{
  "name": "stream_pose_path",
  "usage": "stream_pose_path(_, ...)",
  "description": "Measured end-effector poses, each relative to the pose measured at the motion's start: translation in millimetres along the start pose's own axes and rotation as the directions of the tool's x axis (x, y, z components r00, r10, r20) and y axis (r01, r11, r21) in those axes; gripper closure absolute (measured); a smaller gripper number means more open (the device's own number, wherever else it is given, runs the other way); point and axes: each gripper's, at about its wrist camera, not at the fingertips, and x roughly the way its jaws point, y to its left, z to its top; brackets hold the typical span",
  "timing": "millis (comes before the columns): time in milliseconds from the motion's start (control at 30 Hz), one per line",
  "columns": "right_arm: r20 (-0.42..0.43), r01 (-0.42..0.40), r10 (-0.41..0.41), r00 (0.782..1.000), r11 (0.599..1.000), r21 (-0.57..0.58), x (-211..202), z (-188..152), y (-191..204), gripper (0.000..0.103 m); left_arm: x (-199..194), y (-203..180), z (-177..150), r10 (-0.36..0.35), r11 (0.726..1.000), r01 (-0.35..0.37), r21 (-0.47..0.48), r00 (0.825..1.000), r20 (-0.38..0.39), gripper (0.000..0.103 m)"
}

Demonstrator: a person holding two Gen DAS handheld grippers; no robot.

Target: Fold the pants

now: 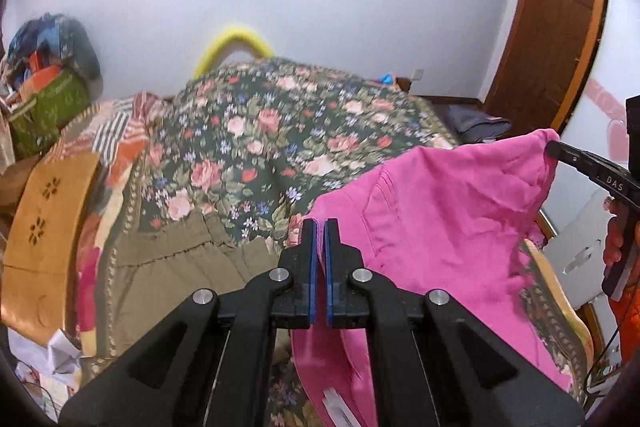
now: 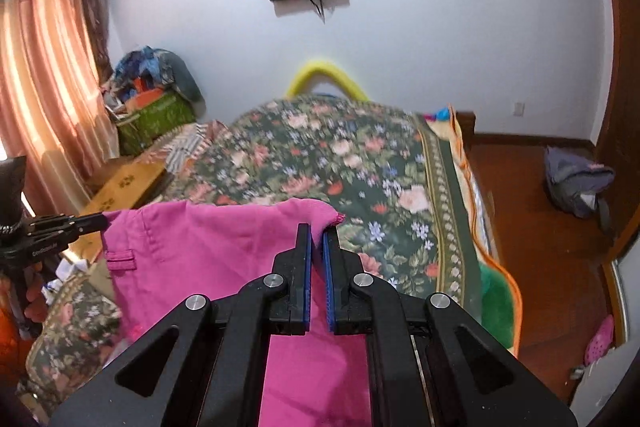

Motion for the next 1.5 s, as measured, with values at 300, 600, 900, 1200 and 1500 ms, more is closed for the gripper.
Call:
stream_pose_path(300,0.018,-0.003,0.003,1.0,1.0,-0.007,-57,-19,18,0.098,-57,-20,-26,-0.022,0.999,0.021,0.042,1.0,0.021,0.101)
stream_pose_path(600,-0.003,0.011,-0.011,1.0,0.999,0.048,-102,-60,22,0.098,-96,-38,-68,-0.054,0.996,0.053,0.074,0.999,0.007,0.101)
stream_pose_path(900,-0.048,0.0,0.006,0.999,0.992,0.13,-128,-109,21,0.098,-118,-56,-137,-0.062,0.993,0.067,0.097,0.997,-0.047,0.101)
stream_pose_path(1200,-0.084,-0.009,0.026,0.996,0.982,0.19,-139,-162,24,0.098,-118,-63,-198,-0.097,0.992,0.107,0.065,0.985,-0.14,0.101)
stream_pose_path(1500,-0.188,0.098,-0.059,0.98,0.974,0.206,-126,-218,17,0.098,-107,-51,-236,-0.127,0.992,0.12,-0.049,0.971,-0.204,0.101)
